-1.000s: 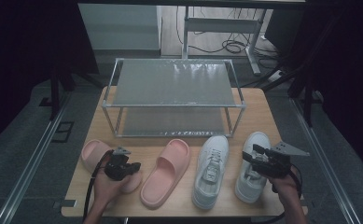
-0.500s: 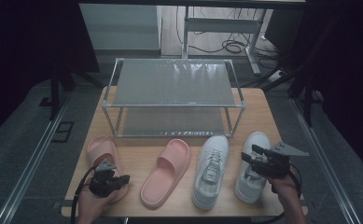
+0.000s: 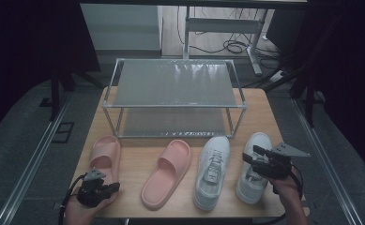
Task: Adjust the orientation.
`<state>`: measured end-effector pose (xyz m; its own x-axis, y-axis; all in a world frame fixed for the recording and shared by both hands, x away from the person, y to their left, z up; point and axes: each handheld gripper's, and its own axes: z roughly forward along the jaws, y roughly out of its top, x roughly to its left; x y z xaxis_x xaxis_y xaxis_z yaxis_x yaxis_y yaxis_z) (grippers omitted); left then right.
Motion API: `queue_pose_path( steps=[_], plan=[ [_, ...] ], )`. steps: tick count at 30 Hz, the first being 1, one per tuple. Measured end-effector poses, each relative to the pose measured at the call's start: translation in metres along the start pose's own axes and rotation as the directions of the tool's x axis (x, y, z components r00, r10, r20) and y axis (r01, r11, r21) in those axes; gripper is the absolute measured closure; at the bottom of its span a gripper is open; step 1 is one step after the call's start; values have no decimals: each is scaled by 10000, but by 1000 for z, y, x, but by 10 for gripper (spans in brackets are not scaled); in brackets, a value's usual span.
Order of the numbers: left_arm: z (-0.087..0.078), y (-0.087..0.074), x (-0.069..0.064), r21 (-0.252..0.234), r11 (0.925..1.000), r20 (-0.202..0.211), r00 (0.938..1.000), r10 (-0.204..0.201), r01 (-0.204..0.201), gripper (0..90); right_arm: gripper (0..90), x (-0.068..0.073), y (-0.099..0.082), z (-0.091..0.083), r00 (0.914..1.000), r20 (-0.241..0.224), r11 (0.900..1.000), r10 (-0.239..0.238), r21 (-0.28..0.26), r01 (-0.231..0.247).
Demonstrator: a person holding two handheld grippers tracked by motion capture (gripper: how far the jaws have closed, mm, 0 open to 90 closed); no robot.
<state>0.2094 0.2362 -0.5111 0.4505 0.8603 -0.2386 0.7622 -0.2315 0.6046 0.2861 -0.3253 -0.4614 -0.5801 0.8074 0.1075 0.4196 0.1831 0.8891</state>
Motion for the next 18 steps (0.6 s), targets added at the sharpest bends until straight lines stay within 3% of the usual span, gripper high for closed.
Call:
queue_pose_path(
  steps=[8,13,18],
  plan=[
    [-8,-4,6,161,9999,-152,9999,18,-16,888,397,0,-1,1,10000,4,10000,-21,8,21],
    [-14,-2,5,-80,9999,25,9999,112,-112,885,397,-1,-1,1,10000,14,10000,12,0,-12],
    [-42,20,13,-1024,9946,-211,9996,160,-180,890,397,0,0,1,10000,9,10000,-29,22,29]
  ],
)
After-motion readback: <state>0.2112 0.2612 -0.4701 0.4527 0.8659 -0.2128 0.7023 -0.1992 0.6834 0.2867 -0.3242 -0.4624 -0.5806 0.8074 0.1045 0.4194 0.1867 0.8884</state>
